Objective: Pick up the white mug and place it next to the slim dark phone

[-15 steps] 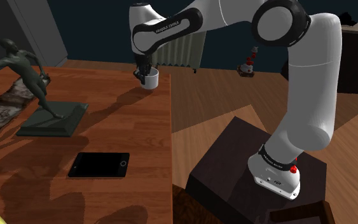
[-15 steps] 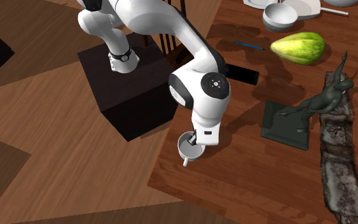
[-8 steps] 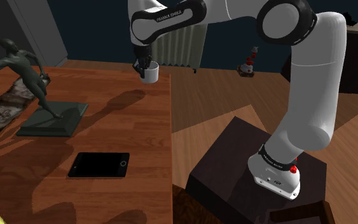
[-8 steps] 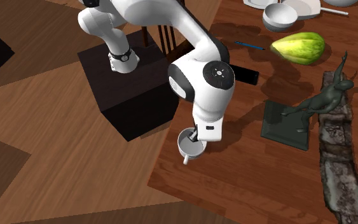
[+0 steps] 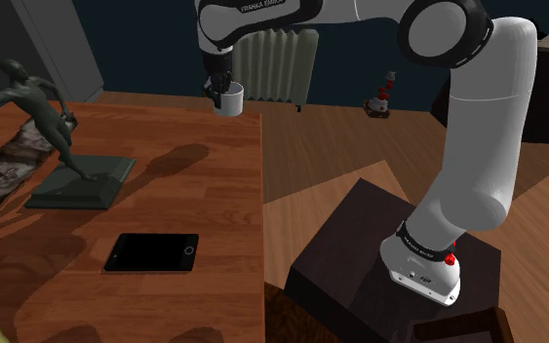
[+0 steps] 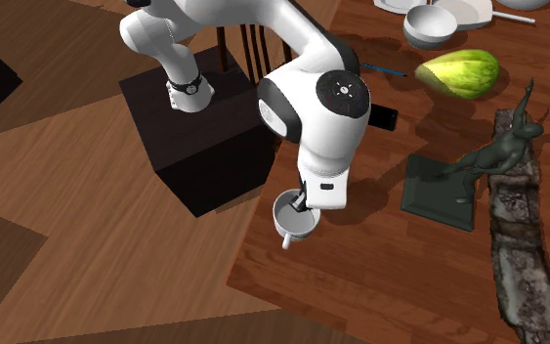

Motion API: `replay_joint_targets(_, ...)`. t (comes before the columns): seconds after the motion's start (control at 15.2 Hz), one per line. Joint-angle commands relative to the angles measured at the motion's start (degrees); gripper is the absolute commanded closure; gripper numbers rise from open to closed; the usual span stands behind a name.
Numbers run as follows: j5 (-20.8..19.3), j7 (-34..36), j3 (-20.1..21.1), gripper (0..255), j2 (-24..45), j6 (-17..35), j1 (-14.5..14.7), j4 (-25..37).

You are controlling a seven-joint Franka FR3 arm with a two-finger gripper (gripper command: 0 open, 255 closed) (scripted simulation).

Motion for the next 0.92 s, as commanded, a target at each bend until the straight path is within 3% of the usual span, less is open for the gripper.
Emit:
replay_joint_targets(0.0,0.1,-0.2,0.0,255,-0.1,-1.5,0.0,1.4)
replay_joint_targets(0.46,0.2,-0.5,0.1,255,-0.5,-6.4,0.1,5.9)
replay_joint_targets(0.86,-0.7,6.6,2.0,255,-1.7,-6.2,5.1,4.1)
